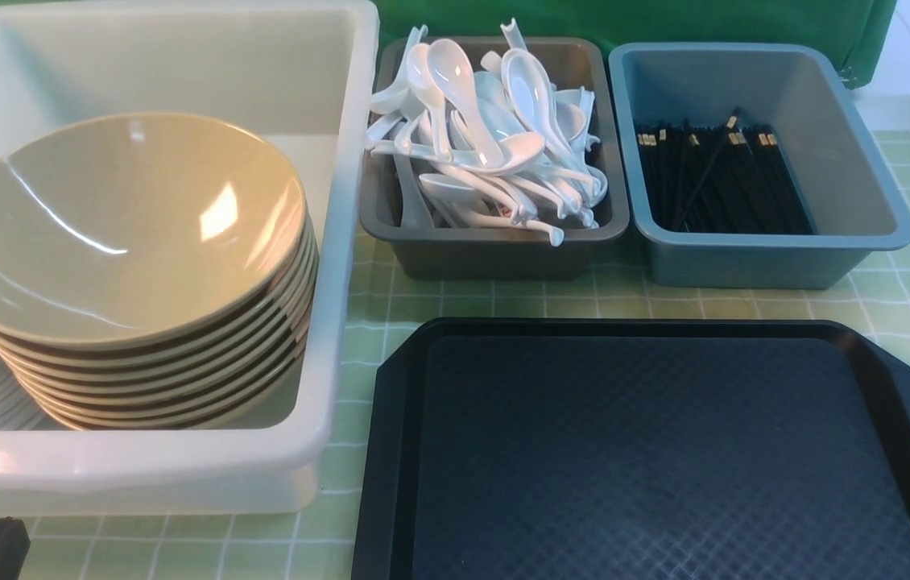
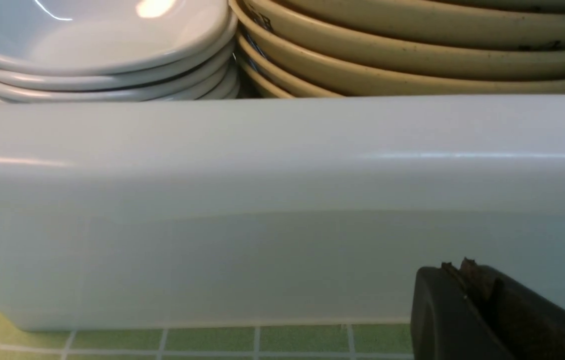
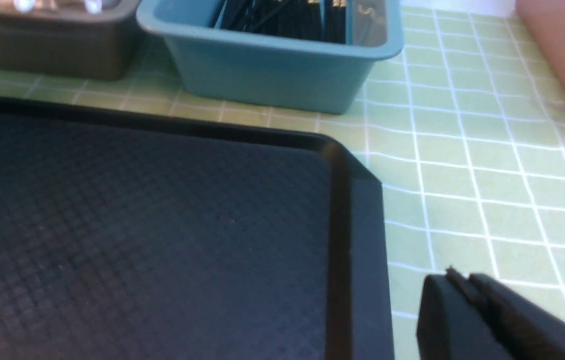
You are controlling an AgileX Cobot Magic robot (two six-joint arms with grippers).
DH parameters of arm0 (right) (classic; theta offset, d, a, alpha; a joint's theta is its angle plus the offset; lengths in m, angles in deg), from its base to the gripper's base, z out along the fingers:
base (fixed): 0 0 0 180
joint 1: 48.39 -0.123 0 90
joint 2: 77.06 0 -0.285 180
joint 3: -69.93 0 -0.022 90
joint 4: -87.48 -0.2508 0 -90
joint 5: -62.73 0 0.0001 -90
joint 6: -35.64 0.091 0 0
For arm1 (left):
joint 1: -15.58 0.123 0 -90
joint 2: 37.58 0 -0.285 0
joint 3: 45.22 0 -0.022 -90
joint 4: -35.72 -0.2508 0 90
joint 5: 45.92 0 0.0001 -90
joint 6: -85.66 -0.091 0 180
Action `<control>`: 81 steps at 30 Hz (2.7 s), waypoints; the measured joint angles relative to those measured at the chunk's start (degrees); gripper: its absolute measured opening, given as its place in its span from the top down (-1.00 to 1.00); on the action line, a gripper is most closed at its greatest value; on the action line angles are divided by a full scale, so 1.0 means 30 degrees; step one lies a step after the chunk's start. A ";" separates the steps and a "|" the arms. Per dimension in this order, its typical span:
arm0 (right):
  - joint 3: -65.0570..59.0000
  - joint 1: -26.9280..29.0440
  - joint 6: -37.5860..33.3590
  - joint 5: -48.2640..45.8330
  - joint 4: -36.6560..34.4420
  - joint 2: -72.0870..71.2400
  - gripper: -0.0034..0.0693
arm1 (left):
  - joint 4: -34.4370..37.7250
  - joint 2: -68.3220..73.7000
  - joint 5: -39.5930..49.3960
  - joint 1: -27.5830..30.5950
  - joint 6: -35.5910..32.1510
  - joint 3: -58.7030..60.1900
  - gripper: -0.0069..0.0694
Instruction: On green table put chopsticks spoon bowls plates into blue grey white boxes.
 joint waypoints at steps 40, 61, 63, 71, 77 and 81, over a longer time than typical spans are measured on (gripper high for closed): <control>-0.6574 -0.0613 0.1530 0.6296 0.3287 -0.1856 0.77 | 0.0000 0.0000 -0.0015 0.0000 0.0000 0.0005 0.82; -0.6600 -0.0613 0.1530 0.6391 0.3287 -0.1856 0.77 | 0.0000 0.0000 -0.0015 0.0000 0.0000 0.0005 0.82; -0.6600 -0.0613 0.1530 0.6391 0.3287 -0.1856 0.77 | 0.0000 0.0000 -0.0015 0.0000 0.0000 0.0005 0.82; -0.6600 -0.0613 0.1530 0.6391 0.3287 -0.1856 0.77 | 0.0000 0.0000 -0.0015 0.0000 0.0000 0.0005 0.82; -0.6600 -0.0613 0.1530 0.6391 0.3287 -0.1856 0.77 | 0.0000 0.0000 -0.0015 0.0000 0.0000 0.0005 0.82; -0.6600 -0.0613 0.1530 0.6391 0.3287 -0.1856 0.77 | 0.0000 0.0000 -0.0015 0.0000 0.0000 0.0005 0.82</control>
